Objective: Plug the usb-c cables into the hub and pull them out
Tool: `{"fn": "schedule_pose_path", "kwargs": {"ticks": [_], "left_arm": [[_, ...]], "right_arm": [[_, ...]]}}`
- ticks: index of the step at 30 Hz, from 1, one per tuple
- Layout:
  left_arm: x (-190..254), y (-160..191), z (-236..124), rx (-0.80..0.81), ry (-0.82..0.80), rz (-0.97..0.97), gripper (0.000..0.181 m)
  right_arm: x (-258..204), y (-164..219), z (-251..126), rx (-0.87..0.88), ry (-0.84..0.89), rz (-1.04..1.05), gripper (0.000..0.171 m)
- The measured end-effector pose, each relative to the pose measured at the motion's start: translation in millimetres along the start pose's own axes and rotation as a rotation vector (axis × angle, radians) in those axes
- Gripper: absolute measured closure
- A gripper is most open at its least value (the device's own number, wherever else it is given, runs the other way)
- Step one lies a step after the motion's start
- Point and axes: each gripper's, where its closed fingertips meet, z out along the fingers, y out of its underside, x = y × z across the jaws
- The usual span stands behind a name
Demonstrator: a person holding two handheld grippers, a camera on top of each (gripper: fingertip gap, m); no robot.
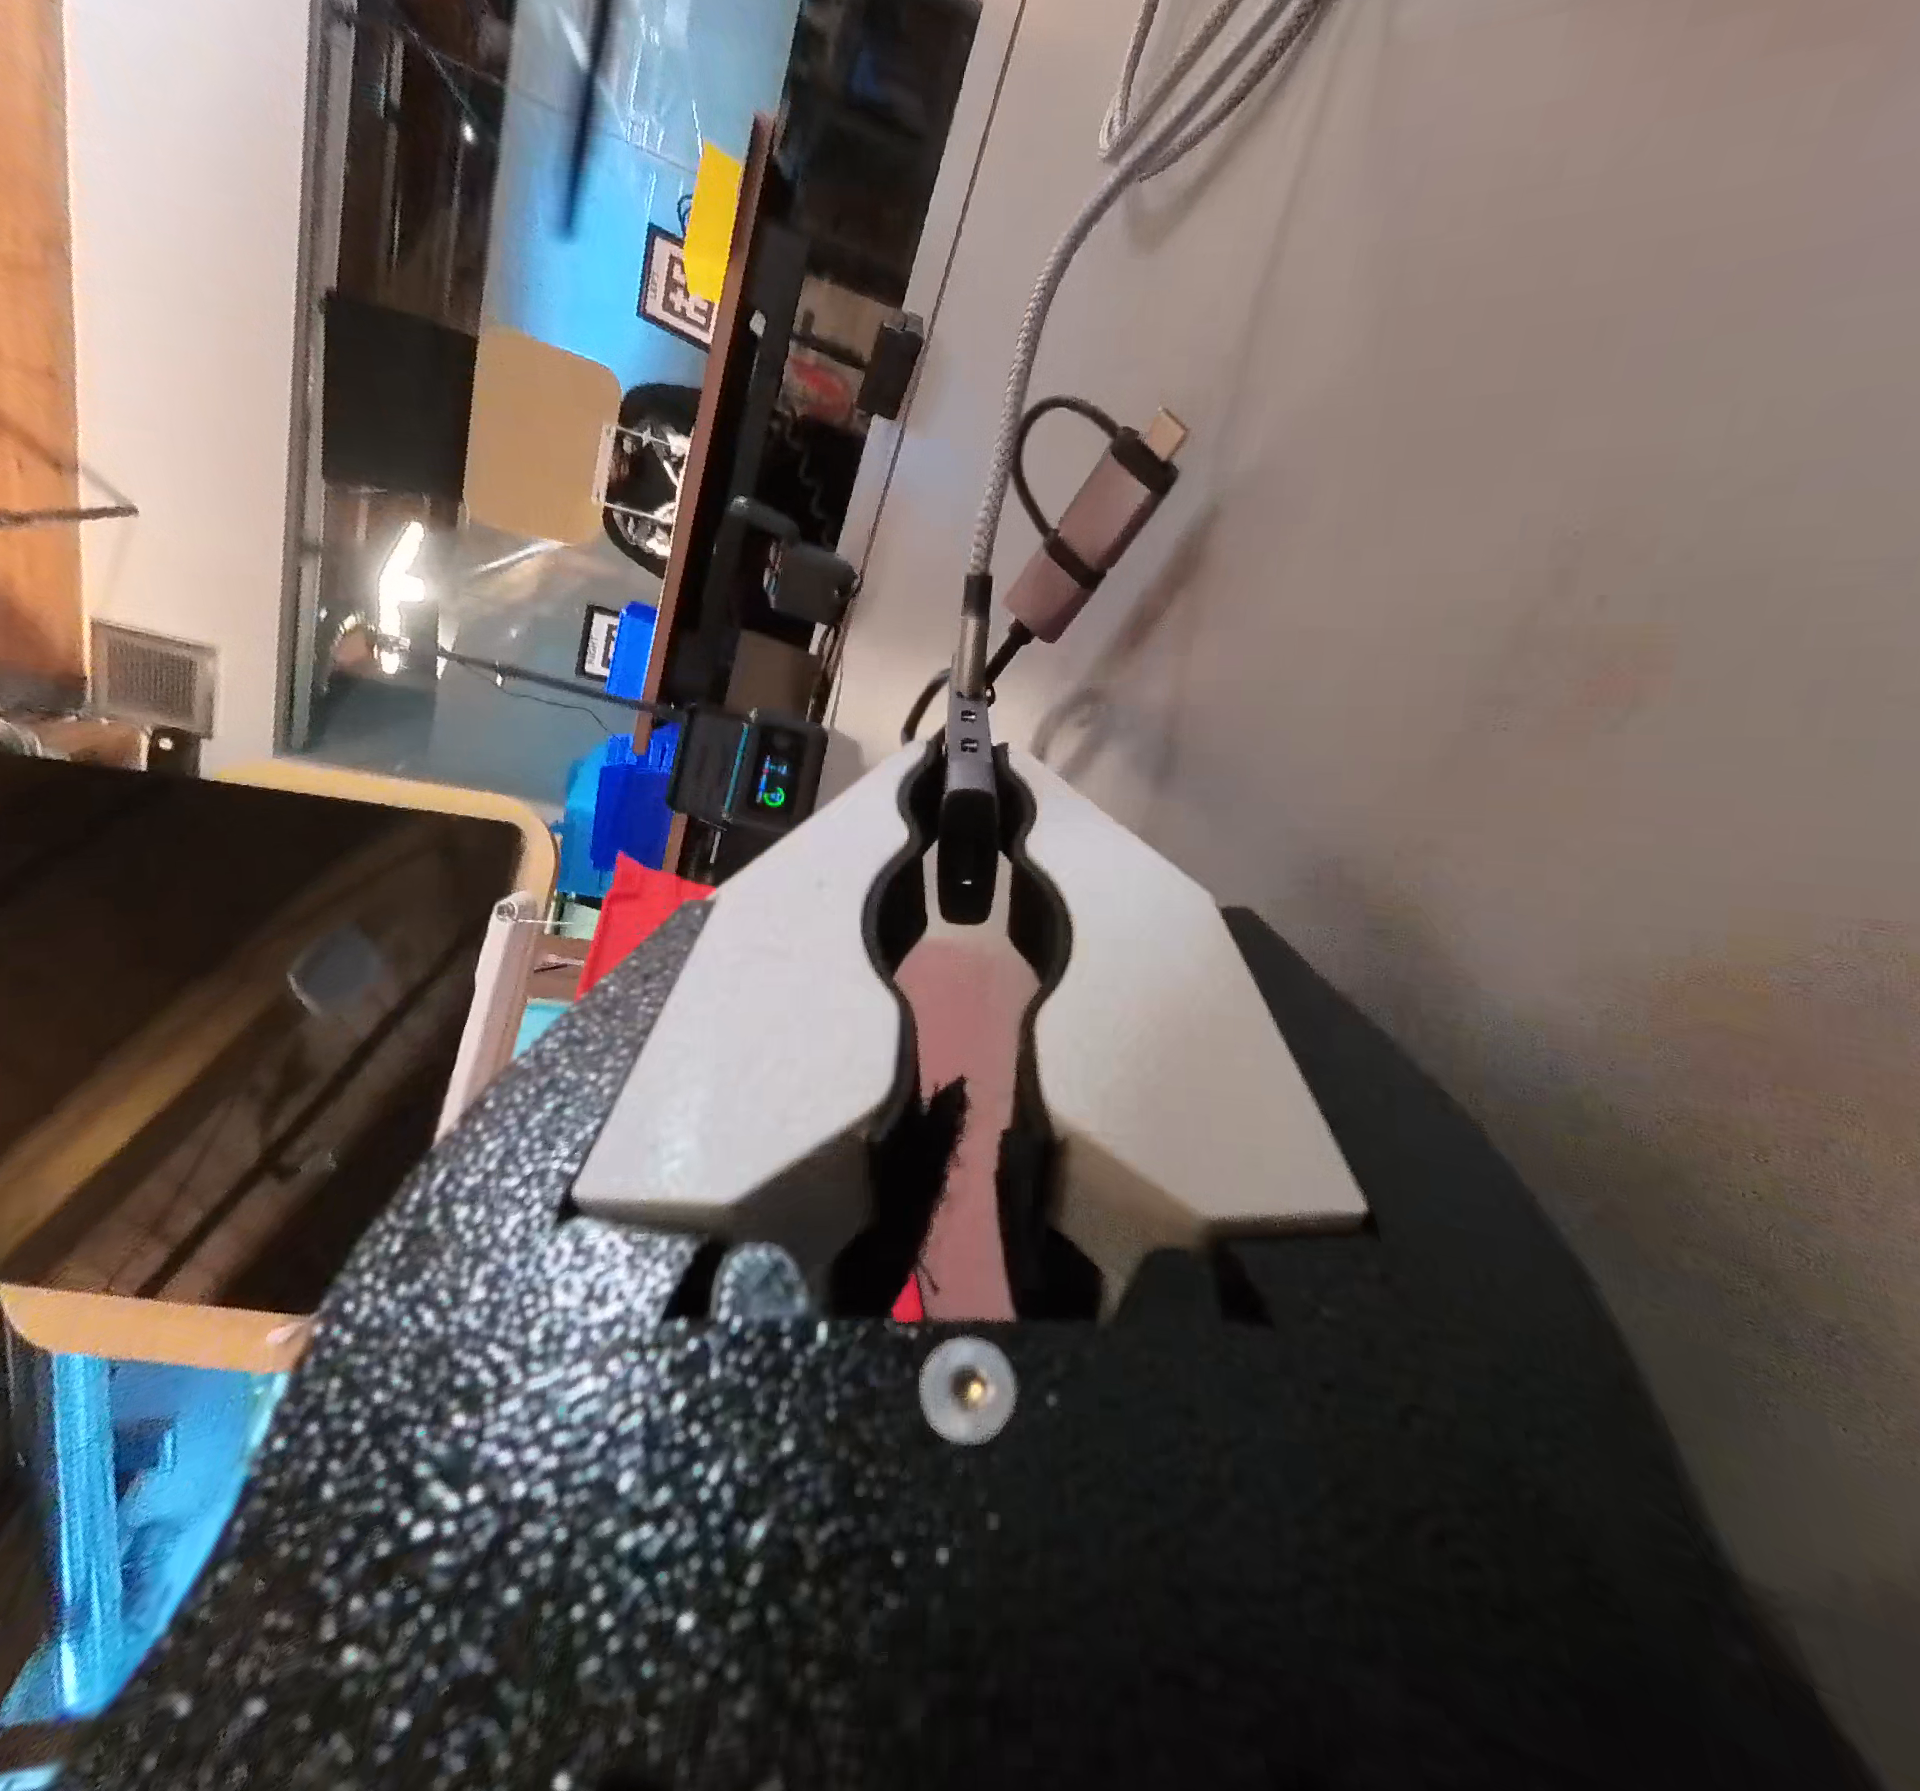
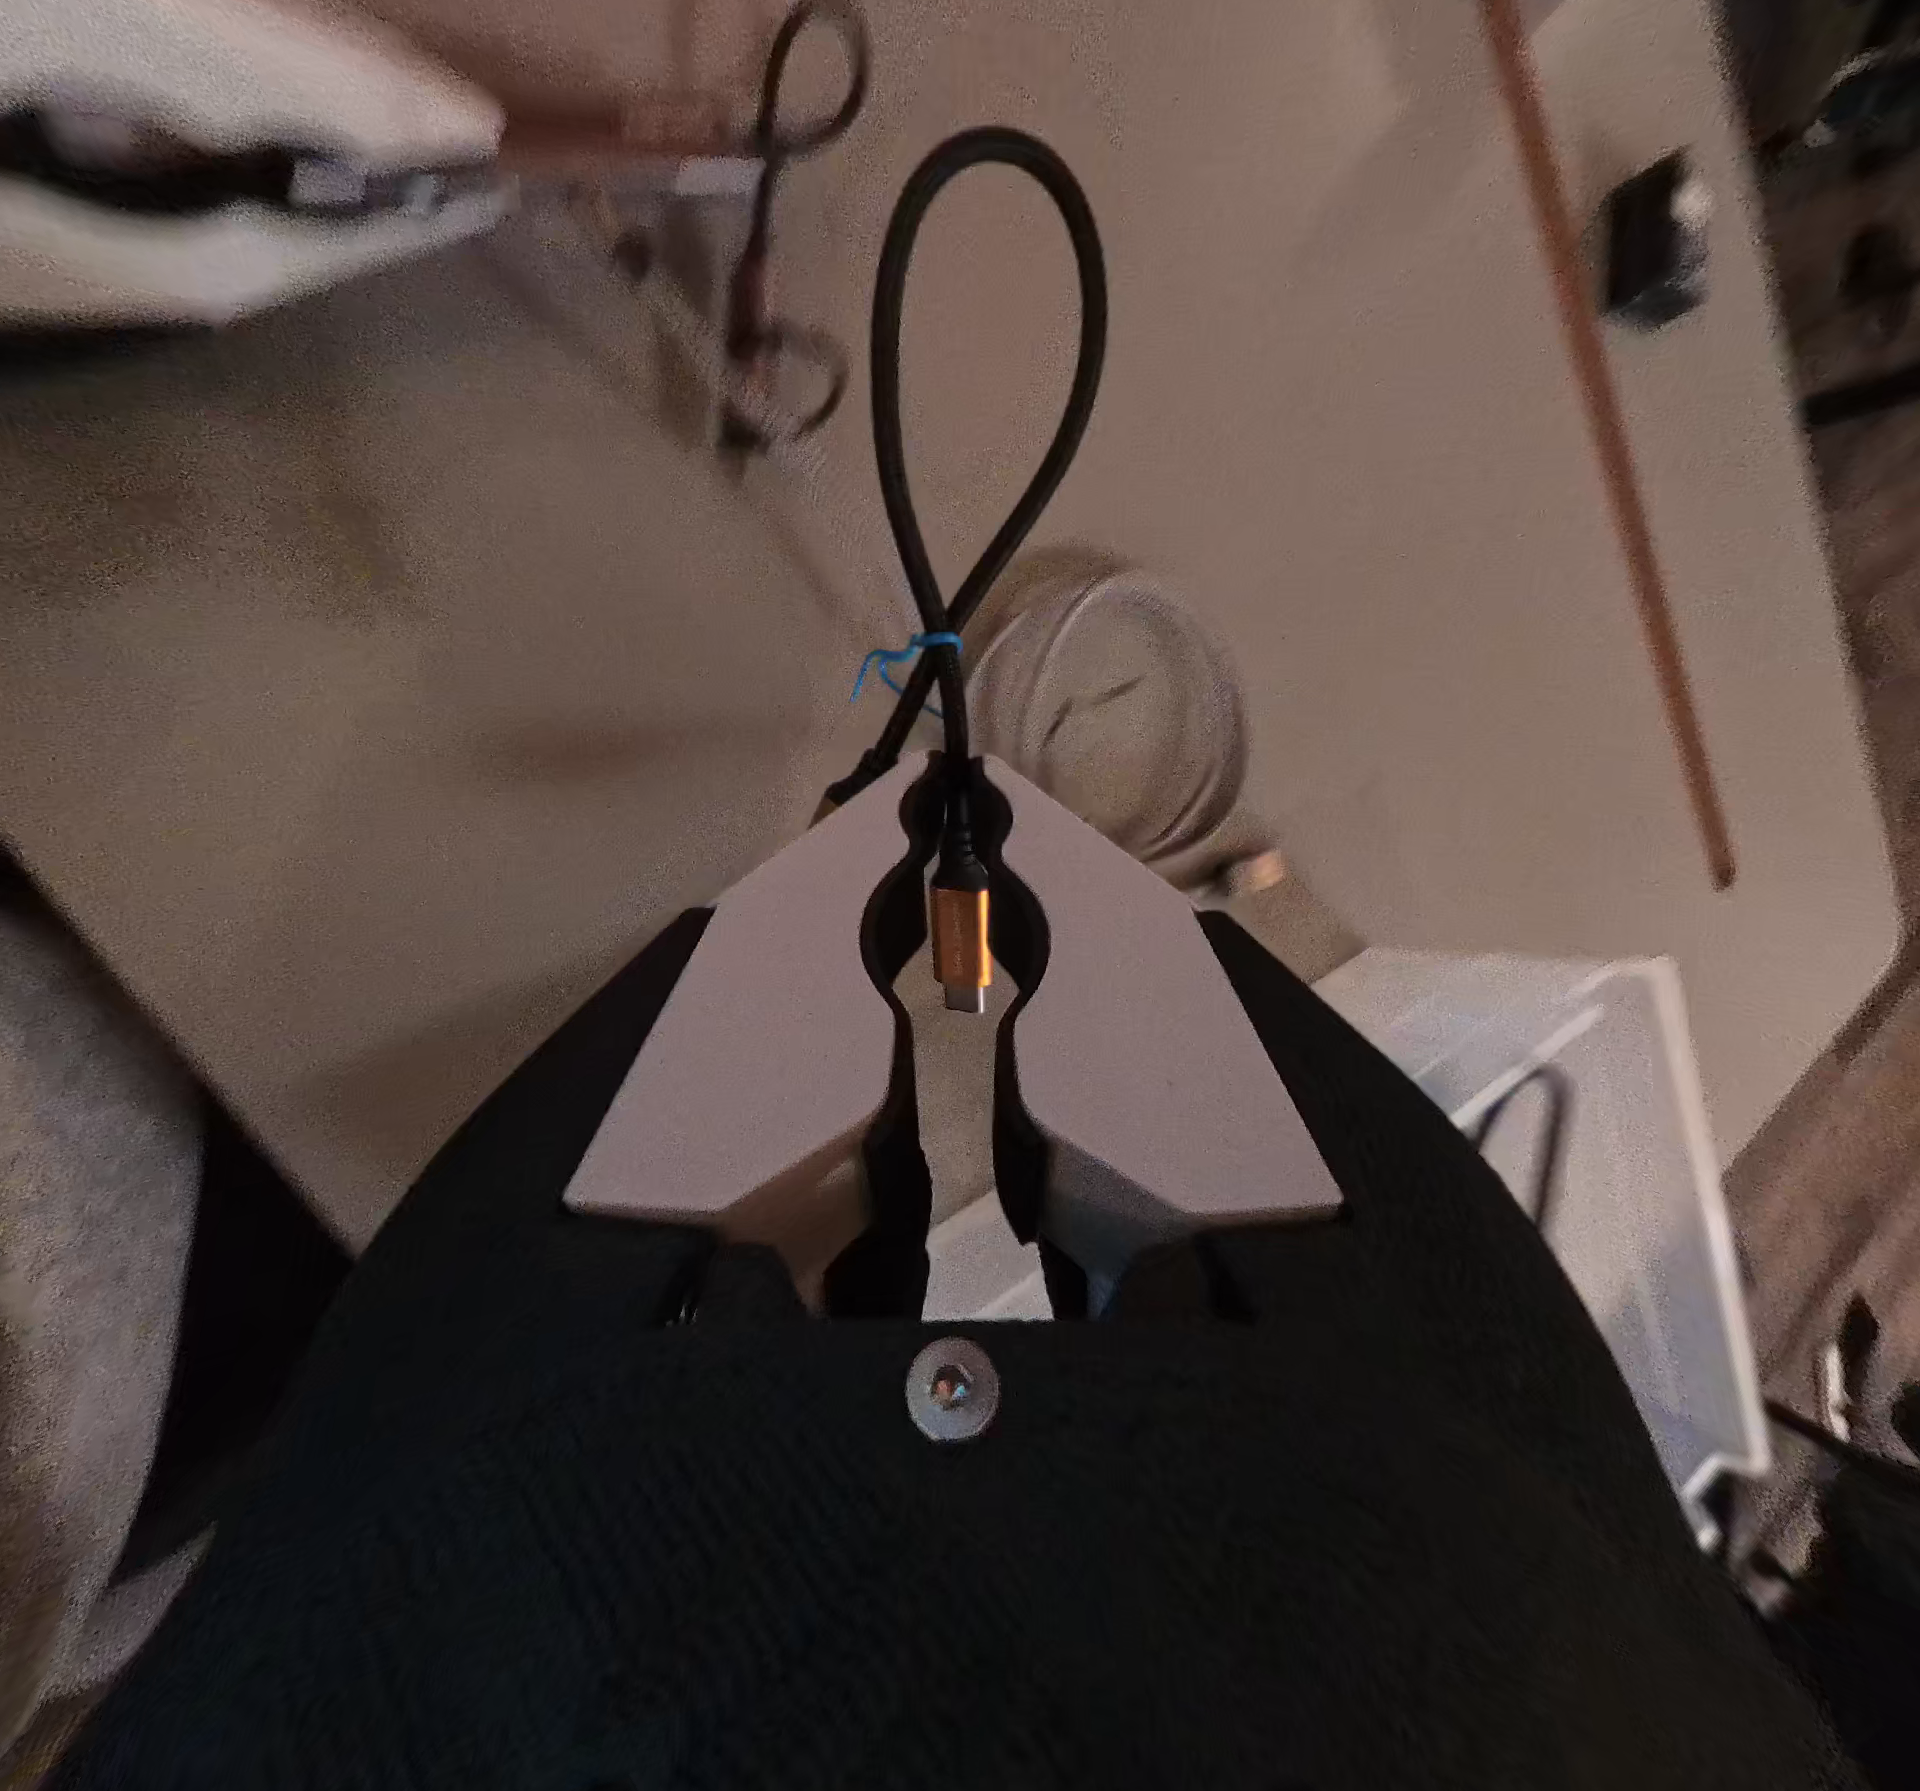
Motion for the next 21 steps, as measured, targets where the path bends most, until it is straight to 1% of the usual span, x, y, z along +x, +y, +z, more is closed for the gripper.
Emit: {"fn": "schedule_pose_path", "kwargs": {"ticks": [1, 3, 5, 9, 10, 12, 17, 21], "left_arm": [[0.0, 1.1, 0.4, 0.001, 0.005, -0.005, 0.174], [1.3, 2.7, 0.4, 0.0, 0.01, 0.009, 0.174], [3.3, 2.6, 0.2, 0.004, 0.017, 0.026, 0.174], [7.2, -0.2, -0.1, 0.025, 0.038, 0.03, 0.173], [7.6, -1.0, -0.6, 0.03, 0.04, 0.029, 0.173], [8.2, -1.9, -1.2, 0.041, 0.045, 0.029, 0.174], [10.0, -3.2, -0.7, 0.055, 0.062, 0.019, 0.174], [10.8, -4.5, -1.1, 0.064, 0.066, 0.022, 0.174]], "right_arm": [[-15.2, 15.4, 1.0, -0.038, -0.014, -0.003, 0.169], [-45.8, 38.8, 7.8, -0.08, -0.07, 0.01, 0.169], [-64.0, 55.9, 16.9, -0.102, -0.107, 0.03, 0.17], [-84.1, 63.3, 27.8, -0.053, -0.205, 0.148, 0.146], [-87.2, 65.1, 26.8, -0.048, -0.229, 0.162, 0.141], [-91.4, 67.1, 22.2, -0.031, -0.277, 0.189, 0.14], [-85.9, 81.0, 21.1, -0.043, -0.275, 0.186, 0.14], [-94.8, 90.1, 27.0, -0.086, -0.309, 0.186, 0.131]]}}
